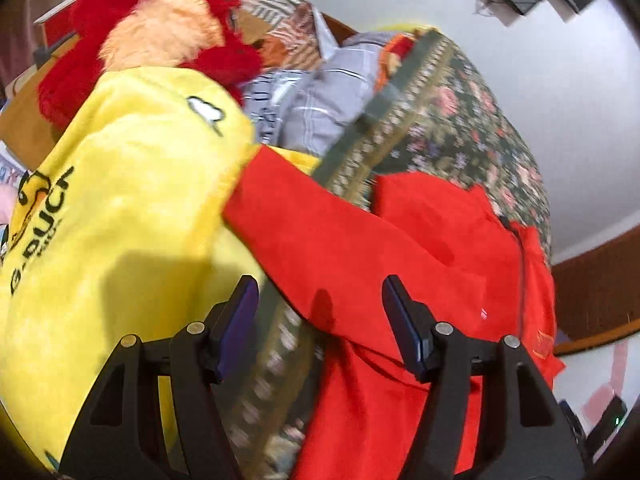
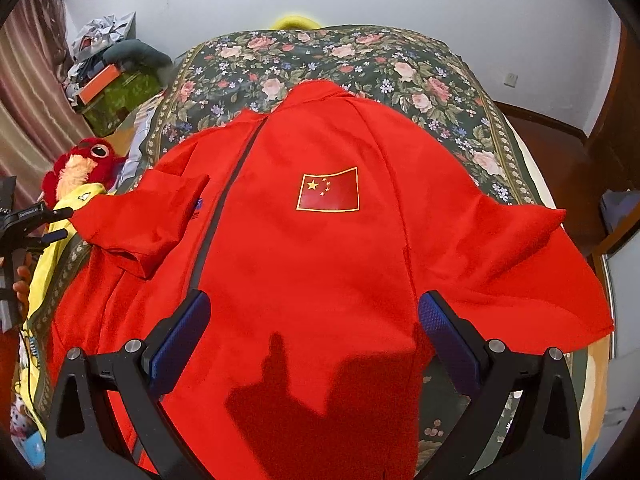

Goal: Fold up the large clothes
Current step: 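Grasp the red jacket sleeve with the left tool and lift it, then fold the held sleeve across the jacket body with the left tool, release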

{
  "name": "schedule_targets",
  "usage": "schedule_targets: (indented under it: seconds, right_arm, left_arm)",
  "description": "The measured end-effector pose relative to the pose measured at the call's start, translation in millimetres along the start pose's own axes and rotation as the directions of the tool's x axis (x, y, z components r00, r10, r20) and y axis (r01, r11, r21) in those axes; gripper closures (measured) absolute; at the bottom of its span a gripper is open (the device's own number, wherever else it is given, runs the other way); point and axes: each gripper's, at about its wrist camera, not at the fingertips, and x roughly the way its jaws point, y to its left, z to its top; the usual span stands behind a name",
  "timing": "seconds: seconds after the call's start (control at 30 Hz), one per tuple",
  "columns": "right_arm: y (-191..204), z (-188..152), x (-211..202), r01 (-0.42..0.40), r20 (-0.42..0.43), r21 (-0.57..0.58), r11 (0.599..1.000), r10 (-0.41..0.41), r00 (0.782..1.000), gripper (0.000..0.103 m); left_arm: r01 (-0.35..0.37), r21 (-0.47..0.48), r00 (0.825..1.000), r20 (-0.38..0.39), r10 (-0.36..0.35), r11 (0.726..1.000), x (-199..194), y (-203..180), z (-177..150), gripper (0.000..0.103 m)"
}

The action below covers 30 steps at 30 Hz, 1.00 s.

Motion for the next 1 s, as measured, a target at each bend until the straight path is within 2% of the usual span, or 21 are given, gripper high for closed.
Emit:
schedule_targets:
  seconds: [0.13,0.2,0.23,0.3,0.37,0.5,0.6,0.67,0.77,0.83,0.9,1.0]
  right_arm:
    - [0,-2,4,0.004,-0.011,0.004,1.000,-0.004,1.000,0.000]
    - [-2,-2,6,0.015,-0.022,0.000,1.000,-0.015,1.000,0.000]
    - [-3,-1,7,0.021,-0.027,-0.002,1.000,-0.021,0.999,0.000]
    - [-7,-2,7,0.030,-0.035,-0.003,1.000,-0.030,0.999,0.000]
    - [-11,-2,5,0.033,-0.033,-0.001,0.999,-0.033,0.999,0.000]
    - [-21,-1,3,0.046,-0.037,0.005,0.999,-0.046,0.998,0.000]
    - [-26,0,0,0.055,-0.034,0.016,0.998,-0.054,0.998,0.000]
    - [-27,0,-3,0.049,-0.025,0.028,0.998,-0.048,0.999,0.000]
    - [-27,0,-6,0.036,-0.014,0.041,0.999,-0.035,0.999,0.000]
    - [-26,0,-9,0.026,-0.006,0.042,0.999,-0.025,1.000,0.000]
    - [-26,0,-11,0.023,0.001,0.037,0.999,-0.023,1.000,0.000]
    - [-29,0,-16,0.019,0.011,0.032,0.999,-0.019,1.000,0.000]
  left_arm:
    - [0.001,-0.064,1.000,-0.006,-0.001,0.998,21,14,13,0.043]
    - [-0.025,-0.073,1.000,-0.006,0.025,0.997,30,17,20,0.058]
    - [-0.053,-0.063,0.999,-0.003,0.053,0.997,34,16,23,0.062]
    - [-0.124,-0.032,0.992,0.003,0.124,0.992,41,13,28,0.085]
    - [-0.179,-0.005,0.984,0.011,0.179,0.984,42,9,31,0.094]
    - [-0.190,0.062,0.980,0.081,0.184,0.980,24,-12,30,0.098]
    - [-0.221,0.171,0.966,0.171,0.192,0.960,1,-48,29,0.098]
    - [-0.205,0.222,0.965,0.209,0.159,0.953,-13,-76,29,0.098]
    - [-0.132,0.283,0.969,0.238,0.063,0.950,-36,-122,28,0.098]
    - [-0.075,0.337,0.968,0.249,-0.013,0.938,-51,-159,24,0.098]
    - [-0.021,0.375,0.961,0.265,-0.085,0.927,-65,-193,16,0.099]
    - [0.086,0.424,0.951,0.234,-0.200,0.902,-78,-242,0,0.099]
